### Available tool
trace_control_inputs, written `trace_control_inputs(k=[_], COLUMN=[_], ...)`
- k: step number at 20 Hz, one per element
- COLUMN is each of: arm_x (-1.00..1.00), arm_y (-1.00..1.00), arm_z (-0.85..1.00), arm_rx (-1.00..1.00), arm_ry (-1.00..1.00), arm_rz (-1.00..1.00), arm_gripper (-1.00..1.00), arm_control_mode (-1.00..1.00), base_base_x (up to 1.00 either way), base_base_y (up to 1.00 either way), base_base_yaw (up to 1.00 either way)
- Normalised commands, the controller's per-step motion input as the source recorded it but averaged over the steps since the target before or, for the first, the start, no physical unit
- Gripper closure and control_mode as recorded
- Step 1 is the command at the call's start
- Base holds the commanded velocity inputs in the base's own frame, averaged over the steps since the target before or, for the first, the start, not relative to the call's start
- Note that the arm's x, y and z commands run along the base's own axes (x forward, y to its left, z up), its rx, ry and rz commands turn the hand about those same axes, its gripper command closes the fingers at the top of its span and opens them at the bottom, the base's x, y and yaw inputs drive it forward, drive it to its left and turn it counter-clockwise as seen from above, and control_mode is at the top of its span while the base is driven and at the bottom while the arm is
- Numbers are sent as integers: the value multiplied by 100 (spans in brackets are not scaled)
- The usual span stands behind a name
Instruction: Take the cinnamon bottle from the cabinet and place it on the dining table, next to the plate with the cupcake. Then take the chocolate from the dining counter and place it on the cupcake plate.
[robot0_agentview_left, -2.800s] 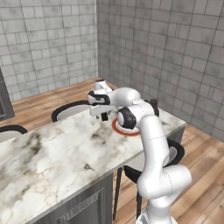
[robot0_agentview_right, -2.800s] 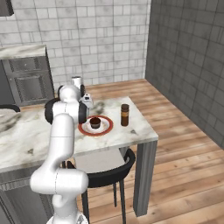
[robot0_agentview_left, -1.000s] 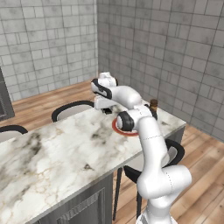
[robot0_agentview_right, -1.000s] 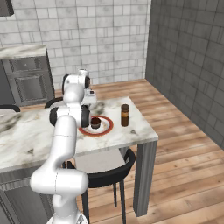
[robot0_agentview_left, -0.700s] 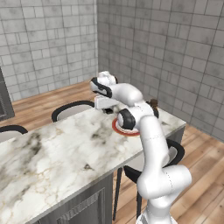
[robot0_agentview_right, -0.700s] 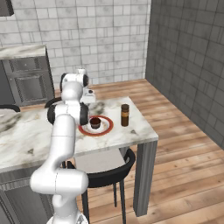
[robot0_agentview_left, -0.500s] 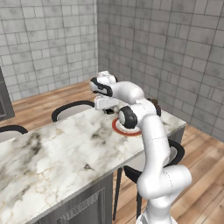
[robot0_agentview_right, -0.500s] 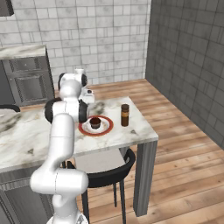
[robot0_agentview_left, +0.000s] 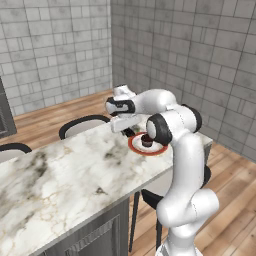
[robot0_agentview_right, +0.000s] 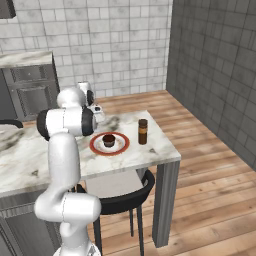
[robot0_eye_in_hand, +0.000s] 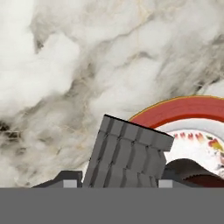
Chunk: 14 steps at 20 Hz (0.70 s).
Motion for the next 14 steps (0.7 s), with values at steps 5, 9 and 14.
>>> trace_control_inputs(k=[5, 9, 14], arm_x=[-50, 1, 6], arm_y=[-23, -11, -8], arm_z=[0, 18, 12], arm_rx=[0, 0, 0], arm_ry=[-31, 1, 7], arm_rz=[-4, -17, -15], arm_gripper=[100, 100, 100], arm_control_mode=[-100, -100, -100], base_base_x=[0, 0, 0], base_base_y=[0, 0, 0], base_base_yaw=[0, 0, 0])
